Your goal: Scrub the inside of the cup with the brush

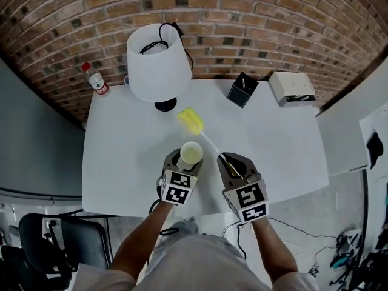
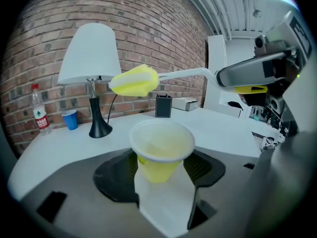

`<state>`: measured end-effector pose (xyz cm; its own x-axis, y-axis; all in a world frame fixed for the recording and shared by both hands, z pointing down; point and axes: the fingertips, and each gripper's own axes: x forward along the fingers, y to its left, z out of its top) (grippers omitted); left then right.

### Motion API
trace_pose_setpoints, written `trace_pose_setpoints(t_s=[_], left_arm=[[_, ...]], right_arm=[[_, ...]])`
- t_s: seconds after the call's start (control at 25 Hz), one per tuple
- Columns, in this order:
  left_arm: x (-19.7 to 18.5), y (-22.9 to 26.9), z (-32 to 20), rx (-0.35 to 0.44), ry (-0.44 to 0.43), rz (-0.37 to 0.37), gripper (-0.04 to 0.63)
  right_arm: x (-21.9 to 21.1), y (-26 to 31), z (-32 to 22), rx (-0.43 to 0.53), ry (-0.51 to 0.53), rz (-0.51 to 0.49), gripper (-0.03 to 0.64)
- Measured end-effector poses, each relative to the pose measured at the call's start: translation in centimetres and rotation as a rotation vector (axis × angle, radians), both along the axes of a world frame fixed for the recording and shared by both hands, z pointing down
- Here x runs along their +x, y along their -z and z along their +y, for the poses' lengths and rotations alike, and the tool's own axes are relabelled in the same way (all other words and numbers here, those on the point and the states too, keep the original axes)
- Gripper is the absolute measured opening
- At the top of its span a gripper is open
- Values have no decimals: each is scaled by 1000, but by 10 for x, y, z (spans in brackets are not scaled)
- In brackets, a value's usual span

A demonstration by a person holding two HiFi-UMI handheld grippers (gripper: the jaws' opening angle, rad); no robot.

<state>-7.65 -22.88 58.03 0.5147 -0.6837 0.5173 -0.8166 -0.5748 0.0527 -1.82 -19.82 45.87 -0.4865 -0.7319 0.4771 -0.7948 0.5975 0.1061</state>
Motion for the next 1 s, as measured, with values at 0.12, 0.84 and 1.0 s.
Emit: trace_pose_setpoints(t_s=[0.12,0.84,1.0], left_arm=[[-13,13,-4,21,-11,-21,296],[-39,47,-9,64,-76,-159,295],[-34,49,-8,71,-74,-206,295]], right_arm=[[-8,11,-1,25,73,63,28],[2,70,20,128,471,427,28],[18,72,26,151,558,524,28]])
